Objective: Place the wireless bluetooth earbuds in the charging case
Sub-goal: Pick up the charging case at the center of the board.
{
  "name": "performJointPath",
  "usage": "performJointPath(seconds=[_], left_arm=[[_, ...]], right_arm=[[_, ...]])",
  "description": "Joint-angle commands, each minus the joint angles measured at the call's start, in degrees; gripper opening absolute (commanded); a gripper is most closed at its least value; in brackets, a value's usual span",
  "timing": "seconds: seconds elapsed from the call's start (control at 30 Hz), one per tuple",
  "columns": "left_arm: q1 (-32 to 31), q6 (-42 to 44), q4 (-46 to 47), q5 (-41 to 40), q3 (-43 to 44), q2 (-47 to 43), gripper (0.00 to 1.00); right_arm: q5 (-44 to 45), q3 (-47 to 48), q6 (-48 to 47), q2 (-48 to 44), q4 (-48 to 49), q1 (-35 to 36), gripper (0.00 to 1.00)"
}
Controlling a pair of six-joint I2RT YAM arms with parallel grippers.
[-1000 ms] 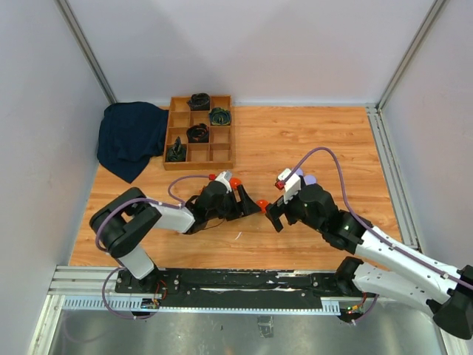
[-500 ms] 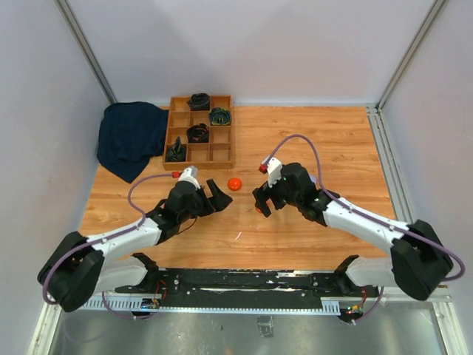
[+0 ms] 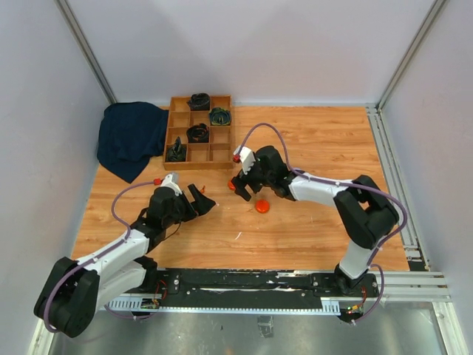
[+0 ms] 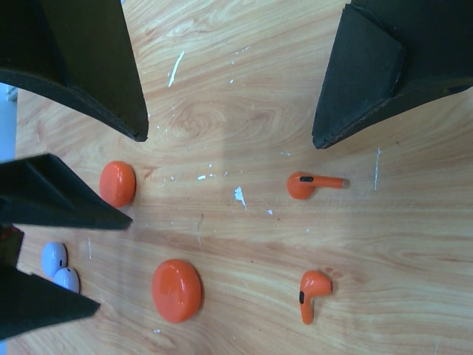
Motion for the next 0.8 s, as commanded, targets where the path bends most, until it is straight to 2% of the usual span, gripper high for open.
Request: performJointPath(seconds=[0.0, 0.37, 0.77], left_arm=[[1.90, 0.62, 3.08, 4.86, -1.79, -1.62, 0.97], [2.79, 0.77, 4.24, 7.02, -2.99, -4.03, 0.94], [2.85, 0.07, 5.35, 8.15, -3.48, -7.29, 0.93]], right_arm=[[-2.87, 5.33, -3.96, 4.91, 0.31, -0.70, 0.84], [-4.01, 11.43, -3.97, 14.12, -2.34, -0.67, 0.72], [-4.56, 9.42, -3.99, 14.14, -0.26, -0.53, 0.46]])
